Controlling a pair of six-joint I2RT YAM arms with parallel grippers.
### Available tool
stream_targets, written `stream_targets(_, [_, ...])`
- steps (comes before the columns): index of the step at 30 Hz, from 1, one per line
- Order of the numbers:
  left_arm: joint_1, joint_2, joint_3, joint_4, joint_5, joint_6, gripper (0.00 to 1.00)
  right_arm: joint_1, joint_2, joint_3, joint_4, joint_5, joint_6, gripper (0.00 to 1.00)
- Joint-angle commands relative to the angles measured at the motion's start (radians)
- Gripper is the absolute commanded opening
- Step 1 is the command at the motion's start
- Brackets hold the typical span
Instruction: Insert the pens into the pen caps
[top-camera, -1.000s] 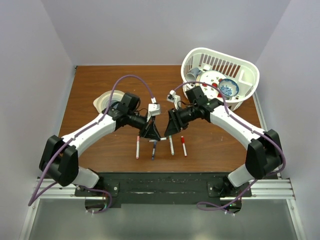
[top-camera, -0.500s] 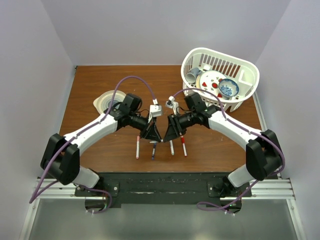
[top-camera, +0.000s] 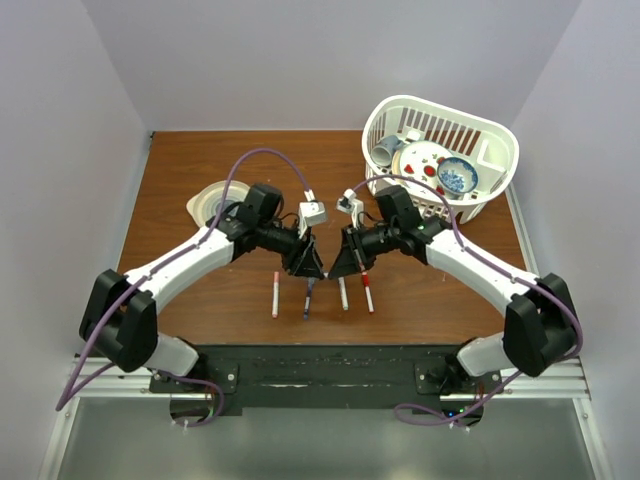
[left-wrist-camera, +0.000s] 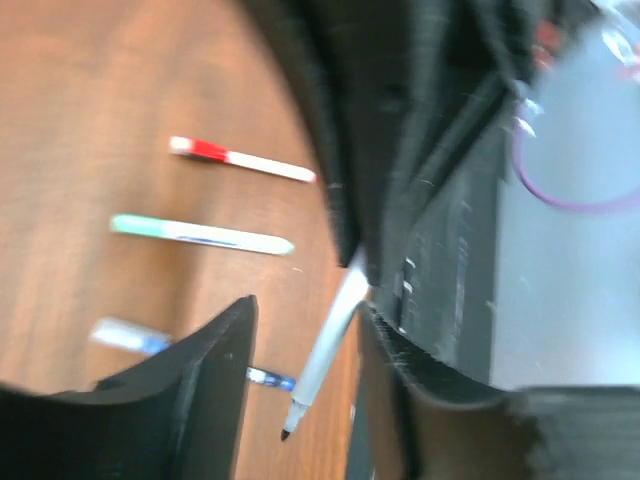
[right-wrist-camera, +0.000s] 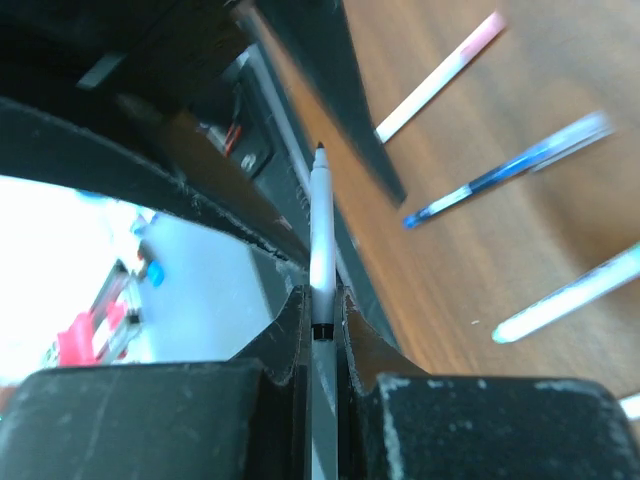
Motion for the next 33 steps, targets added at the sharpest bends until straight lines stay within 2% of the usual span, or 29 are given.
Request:
stream_targets(1, [0.056, -0.093, 0.07, 0.211, -0.286, -0.296, 0.56, 0.004, -0.09, 0.002, 0.074, 0.084, 0.078, 0.0])
stream_targets(4, [0.149, -0.141, 0.061, 0.306, -0.303, -0.539, 0.64, 0.006, -0.123, 0.002, 0.1, 0.216, 0.15, 0.0])
stream_targets(6, [0.171, -0.204, 0.002, 0.382, -0.299, -0.712, 0.65, 0.004, -0.165, -0.028, 0.149, 0.295, 0.236, 0.0])
stream_targets(7, [0.168, -0.228, -0.027, 0.478, -0.343, -0.764, 0.67, 0.006, -0.187, -0.05, 0.245, 0.354, 0.271, 0.0])
stream_targets(9, [0.153, -0.296, -0.119, 0.581, -0.371, -0.869, 0.68, 0.009, -0.25, -0.11, 0.358, 0.397, 0.357, 0.0])
stream_targets(10, [0.14, -0.314, -0.143, 0.628, -0.416, -0.947, 0.7, 0.015, -0.268, -0.127, 0.438, 0.468, 0.373, 0.0])
stream_targets(16, [0.074, -0.359, -0.179, 0.597, -0.559, -1.021, 0.72, 0.044, -0.34, -0.157, 0.566, 0.622, 0.402, 0.0])
stream_targets(22, [0.042, -0.337, -0.191, 0.637, -0.589, -1.078, 0.72, 0.114, -0.342, -0.161, 0.643, 0.715, 0.39, 0.0])
stream_targets(27, [0.042, -0.34, -0.234, 0.756, -0.596, -1.116, 0.68, 0.17, -0.33, -0.174, 0.666, 0.736, 0.388, 0.0])
stream_targets(29, [0.042, -0.342, -0.243, 0.776, -0.589, -1.115, 0.54, 0.176, -0.339, -0.191, 0.677, 0.742, 0.39, 0.0])
stream_targets(30, [0.042, -0.342, -0.243, 0.782, -0.581, -1.11, 0.38, 0.179, -0.344, -0.203, 0.678, 0.75, 0.394, 0.0])
stream_targets(32, [0.042, -0.334, -0.243, 0.787, -0.563, -1.105, 0.19, 0.182, -0.35, -0.211, 0.677, 0.748, 0.393, 0.0])
stream_targets(33, [0.042, -0.331, -0.246, 0.802, -0.537, -1.105, 0.01, 0.182, -0.351, -0.216, 0.674, 0.745, 0.391, 0.0])
